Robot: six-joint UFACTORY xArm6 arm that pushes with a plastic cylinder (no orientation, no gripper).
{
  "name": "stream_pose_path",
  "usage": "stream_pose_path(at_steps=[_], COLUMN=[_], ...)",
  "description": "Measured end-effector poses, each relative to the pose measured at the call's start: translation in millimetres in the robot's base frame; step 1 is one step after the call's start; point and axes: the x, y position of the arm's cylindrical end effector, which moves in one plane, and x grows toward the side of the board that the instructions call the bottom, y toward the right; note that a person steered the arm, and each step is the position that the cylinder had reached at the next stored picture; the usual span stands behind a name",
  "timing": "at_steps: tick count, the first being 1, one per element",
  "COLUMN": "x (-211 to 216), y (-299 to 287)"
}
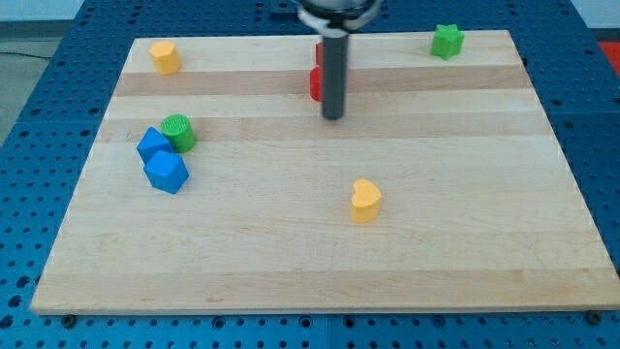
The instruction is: Separate the blue triangle from the group of blocks
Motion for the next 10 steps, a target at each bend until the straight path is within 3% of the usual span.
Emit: stream_pose_path(at_steps=[1, 2, 3, 4, 7, 8, 10], x=[-28, -22, 6, 21, 69, 77, 64], y=[-112, -214, -248, -205, -219, -198, -88])
